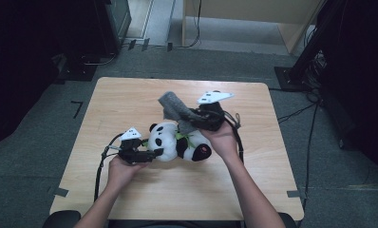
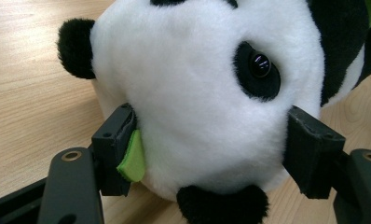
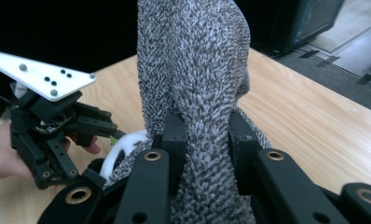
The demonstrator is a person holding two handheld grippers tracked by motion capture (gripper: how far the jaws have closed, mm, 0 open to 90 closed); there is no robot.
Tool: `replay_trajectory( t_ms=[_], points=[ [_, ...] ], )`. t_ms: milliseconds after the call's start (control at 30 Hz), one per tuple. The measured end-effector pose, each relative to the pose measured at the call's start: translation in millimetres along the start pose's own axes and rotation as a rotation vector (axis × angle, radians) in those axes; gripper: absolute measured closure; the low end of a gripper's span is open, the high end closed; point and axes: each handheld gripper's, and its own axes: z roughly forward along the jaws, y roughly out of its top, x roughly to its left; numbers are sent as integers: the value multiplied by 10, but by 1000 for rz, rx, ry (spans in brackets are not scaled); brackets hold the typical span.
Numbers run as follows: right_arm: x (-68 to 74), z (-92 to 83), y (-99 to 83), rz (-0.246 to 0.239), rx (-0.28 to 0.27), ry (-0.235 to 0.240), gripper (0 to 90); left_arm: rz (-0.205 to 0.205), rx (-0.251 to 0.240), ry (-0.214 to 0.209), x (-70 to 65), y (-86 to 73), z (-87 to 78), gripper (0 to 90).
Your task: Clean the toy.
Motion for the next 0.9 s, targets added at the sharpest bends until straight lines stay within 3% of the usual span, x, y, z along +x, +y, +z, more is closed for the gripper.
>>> replay_trajectory(
  t_ms=[133,367,467,567,700,800,900],
  points=[
    [91,306,72,-46,62,29,746,-5,-3,0,-1,1,2,287],
    [225,737,-28,-53,228,113,747,-16,7,1,2,8,2,291],
    [311,745,-41,-67,236,118,747,-13,7,4,1,8,0,292],
    [377,697,-18,-56,225,180,750,-27,2,7,8,9,1,292],
    [489,721,-37,-54,267,241,754,-27,3,6,3,9,0,292],
    [513,823,-136,-75,327,222,757,-33,6,9,7,6,3,301],
    [484,819,-158,-83,308,192,761,-31,-4,7,18,6,3,318]
  ],
)
